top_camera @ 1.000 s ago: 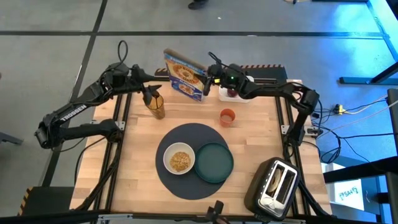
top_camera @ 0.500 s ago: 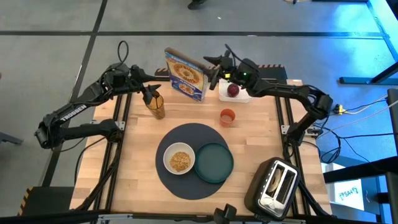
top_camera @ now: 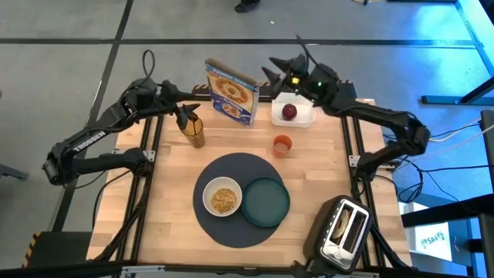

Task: Arrange a breakfast setting
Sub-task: Put the bagel from the toaster on the green plate

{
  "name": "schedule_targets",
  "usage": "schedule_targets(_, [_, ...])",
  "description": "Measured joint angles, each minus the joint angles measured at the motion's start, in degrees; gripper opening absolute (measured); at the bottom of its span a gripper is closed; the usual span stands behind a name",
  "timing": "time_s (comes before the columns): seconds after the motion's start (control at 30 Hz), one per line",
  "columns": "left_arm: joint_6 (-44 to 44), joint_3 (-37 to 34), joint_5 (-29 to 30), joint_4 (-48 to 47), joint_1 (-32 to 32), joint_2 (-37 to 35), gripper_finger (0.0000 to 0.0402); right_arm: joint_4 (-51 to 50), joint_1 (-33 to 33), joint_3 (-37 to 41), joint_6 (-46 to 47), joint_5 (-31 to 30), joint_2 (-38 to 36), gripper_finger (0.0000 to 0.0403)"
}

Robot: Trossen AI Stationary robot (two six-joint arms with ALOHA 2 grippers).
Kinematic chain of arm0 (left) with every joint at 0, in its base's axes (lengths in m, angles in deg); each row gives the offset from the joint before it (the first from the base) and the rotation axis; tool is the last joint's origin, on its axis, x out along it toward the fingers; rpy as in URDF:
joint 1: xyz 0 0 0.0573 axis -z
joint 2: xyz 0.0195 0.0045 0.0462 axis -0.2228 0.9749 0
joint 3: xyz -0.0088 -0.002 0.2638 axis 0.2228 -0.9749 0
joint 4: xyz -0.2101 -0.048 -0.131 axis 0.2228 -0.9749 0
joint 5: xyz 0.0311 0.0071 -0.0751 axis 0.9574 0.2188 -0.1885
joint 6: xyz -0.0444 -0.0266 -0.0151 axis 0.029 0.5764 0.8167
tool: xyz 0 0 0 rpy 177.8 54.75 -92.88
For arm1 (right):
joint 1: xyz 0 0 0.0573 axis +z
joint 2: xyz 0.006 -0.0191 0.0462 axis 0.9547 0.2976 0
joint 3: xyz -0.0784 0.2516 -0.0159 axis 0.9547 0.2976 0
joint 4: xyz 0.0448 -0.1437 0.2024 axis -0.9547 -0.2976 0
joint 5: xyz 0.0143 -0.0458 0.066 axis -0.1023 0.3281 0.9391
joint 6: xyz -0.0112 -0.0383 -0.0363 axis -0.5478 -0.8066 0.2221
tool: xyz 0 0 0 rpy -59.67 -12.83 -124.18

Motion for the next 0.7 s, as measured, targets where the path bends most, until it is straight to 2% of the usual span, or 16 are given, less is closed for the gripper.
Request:
schedule_targets(0.13, [0.72,-0.01,-0.51,4.24,2.41,-1.48,0.0195,-26.42,0.00,-10.08,0.55,-5.65,-2.35,0.0221])
schedule_targets(0.27, [0.97,0.00,-0.06,7.71,5.87,-1.64,0.0195,-59.36,0.03,-24.26,7.03,-5.96,-2.34,0.0221])
schedule_targets(0.4, [1.16,0.00,1.50,10.92,10.12,-0.22,0.0195,-85.30,0.09,-36.25,16.11,1.59,-2.32,0.0221])
schedule_targets(0.5, [0.80,0.00,2.59,13.96,13.82,2.18,0.0195,-98.58,0.14,-42.32,20.39,8.20,-2.56,0.0221])
schedule_targets(0.63, [-2.14,0.00,2.91,18.80,18.98,6.25,0.0195,-111.14,3.16,-44.73,17.21,16.71,-3.83,0.0221])
schedule_targets(0.7, [-2.78,0.00,2.92,21.28,21.73,8.79,0.0195,-112.16,6.32,-43.44,13.79,18.31,-5.01,0.0221])
